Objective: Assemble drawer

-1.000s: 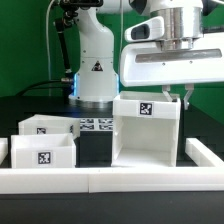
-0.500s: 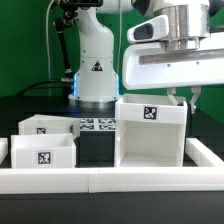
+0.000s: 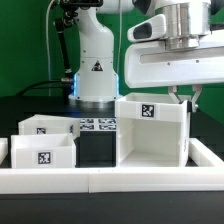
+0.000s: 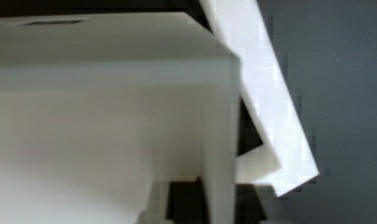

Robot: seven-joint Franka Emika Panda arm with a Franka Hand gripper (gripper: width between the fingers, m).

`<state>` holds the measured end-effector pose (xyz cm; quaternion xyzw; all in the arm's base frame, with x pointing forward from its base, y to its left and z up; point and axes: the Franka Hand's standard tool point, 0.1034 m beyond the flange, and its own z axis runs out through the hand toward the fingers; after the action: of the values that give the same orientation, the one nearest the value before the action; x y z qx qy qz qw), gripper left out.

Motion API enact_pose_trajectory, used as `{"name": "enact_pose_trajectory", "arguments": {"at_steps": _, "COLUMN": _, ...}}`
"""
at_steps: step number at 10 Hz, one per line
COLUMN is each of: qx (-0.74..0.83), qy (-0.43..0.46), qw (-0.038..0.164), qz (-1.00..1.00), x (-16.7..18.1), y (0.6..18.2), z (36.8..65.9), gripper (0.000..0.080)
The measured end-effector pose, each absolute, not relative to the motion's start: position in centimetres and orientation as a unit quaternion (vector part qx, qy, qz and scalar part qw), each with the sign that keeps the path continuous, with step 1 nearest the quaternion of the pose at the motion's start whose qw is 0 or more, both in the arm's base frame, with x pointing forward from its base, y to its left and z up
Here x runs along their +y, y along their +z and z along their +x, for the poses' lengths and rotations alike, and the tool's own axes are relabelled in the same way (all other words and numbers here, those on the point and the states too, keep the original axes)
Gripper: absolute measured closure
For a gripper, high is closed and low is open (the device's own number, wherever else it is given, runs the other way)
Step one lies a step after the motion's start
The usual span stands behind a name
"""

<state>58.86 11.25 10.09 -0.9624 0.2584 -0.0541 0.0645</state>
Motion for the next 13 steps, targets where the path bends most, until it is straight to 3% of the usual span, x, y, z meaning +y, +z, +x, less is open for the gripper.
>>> {"name": "enact_pose_trajectory", "arguments": {"at_steps": 5, "qx": 0.447, "qy": -0.053, "qw": 0.081, "qz": -0.889, "x": 10.5, "y": 10.0, "z": 59.9, "gripper": 0.0755}}
{"name": "enact_pose_trajectory", "arguments": {"at_steps": 13, "qx": 0.617, "qy": -0.032, "qw": 0.112, "qz": -0.778, "x": 9.8, "y": 10.4, "z": 60.5, "gripper": 0.0755}}
